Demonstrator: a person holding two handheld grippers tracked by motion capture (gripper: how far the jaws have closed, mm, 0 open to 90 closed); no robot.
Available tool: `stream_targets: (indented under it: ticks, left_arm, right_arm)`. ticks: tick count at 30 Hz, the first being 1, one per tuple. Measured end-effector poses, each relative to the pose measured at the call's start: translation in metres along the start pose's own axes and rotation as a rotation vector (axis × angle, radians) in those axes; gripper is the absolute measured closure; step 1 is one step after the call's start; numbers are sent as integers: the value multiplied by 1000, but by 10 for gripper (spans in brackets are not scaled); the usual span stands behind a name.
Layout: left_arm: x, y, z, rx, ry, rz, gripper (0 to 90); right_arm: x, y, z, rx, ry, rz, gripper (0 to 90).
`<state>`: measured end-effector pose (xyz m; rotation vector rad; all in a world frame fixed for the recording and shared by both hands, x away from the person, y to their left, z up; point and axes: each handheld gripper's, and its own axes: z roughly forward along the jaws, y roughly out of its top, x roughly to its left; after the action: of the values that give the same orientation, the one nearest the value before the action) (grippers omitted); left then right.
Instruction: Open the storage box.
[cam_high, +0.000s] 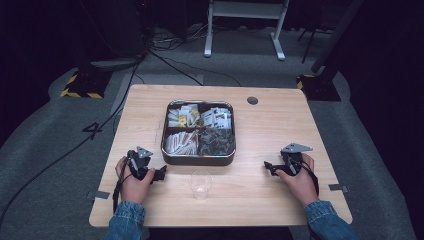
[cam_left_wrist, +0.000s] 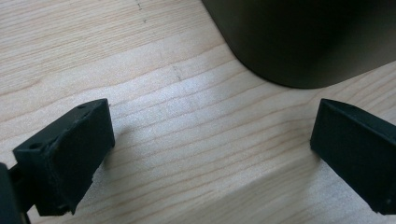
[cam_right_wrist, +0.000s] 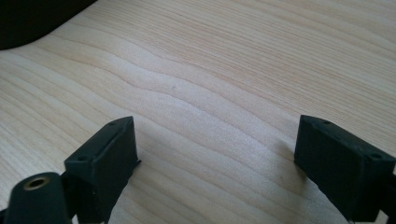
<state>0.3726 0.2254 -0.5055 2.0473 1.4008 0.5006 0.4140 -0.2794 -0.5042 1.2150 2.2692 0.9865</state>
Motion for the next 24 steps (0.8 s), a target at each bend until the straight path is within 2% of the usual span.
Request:
stream_targets:
  ticks: [18, 22, 24]
  left_arm:
    - [1, 1, 0, -1, 7, -7, 0]
    - [1, 1, 0, 1, 6, 1, 0]
    - [2, 1, 0, 1, 4, 3, 0]
  right_arm:
    - [0, 0, 0, 0, -1, 1, 136]
    - [3, 2, -2, 22, -9, 13, 189]
    - [5, 4, -4, 36, -2, 17, 252]
